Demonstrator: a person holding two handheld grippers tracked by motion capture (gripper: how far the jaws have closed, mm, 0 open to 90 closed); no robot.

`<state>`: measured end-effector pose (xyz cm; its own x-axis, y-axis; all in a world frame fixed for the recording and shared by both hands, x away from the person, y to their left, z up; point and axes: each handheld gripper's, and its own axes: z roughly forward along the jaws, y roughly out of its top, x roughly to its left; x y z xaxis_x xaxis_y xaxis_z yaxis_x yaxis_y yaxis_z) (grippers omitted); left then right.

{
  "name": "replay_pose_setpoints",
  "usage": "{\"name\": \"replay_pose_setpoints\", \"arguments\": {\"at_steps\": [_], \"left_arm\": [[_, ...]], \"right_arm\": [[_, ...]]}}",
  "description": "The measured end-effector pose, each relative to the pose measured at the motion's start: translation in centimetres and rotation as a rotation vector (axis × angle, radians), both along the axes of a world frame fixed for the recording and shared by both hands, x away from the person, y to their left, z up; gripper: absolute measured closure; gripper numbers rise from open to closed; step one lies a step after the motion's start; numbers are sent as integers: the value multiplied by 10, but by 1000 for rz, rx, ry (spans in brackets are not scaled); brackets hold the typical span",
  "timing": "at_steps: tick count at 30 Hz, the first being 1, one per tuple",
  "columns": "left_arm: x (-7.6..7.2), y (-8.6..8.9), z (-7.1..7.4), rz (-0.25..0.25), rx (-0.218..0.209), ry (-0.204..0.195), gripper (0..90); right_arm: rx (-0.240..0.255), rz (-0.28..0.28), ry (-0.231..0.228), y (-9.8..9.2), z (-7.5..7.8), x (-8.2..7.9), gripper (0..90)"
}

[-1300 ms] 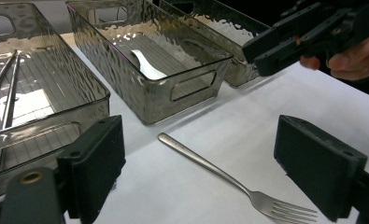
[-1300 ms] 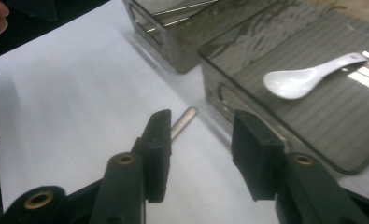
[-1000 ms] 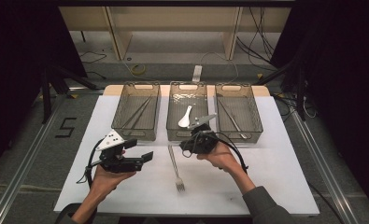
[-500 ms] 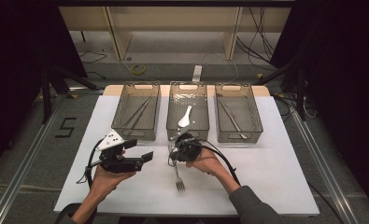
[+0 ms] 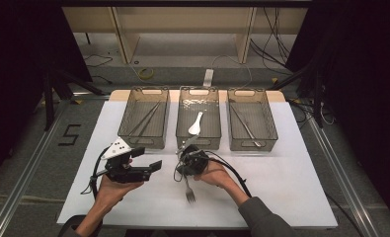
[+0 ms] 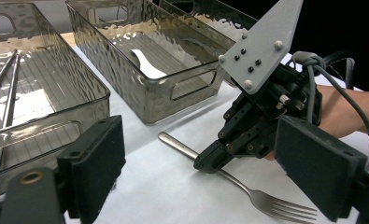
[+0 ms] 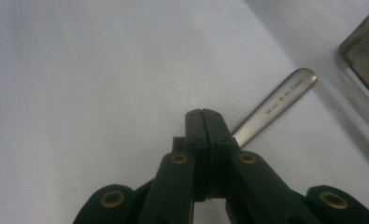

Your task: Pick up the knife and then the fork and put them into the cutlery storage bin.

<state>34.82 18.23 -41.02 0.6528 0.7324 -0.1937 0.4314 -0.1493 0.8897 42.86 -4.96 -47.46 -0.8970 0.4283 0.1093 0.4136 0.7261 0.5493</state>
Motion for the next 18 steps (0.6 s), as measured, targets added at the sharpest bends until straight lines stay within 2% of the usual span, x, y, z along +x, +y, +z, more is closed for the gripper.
{"name": "replay_pose_setpoints", "arguments": {"at_steps": [5, 9, 12, 18], "left_arm": [[0, 0, 0, 0, -1, 0, 158], [0, 0, 0, 2, -3, -1, 158], [0, 0, 0, 3, -5, 2, 158], [0, 0, 0, 2, -1, 3, 158]], "right_arm": [[-29, 3, -34, 0, 1, 1, 900], [-44, -20, -35, -4, 0, 7, 900], [-37, -49, 2, -10, -1, 10, 900], [-54, -74, 18, -26, 1, 10, 900]]}}
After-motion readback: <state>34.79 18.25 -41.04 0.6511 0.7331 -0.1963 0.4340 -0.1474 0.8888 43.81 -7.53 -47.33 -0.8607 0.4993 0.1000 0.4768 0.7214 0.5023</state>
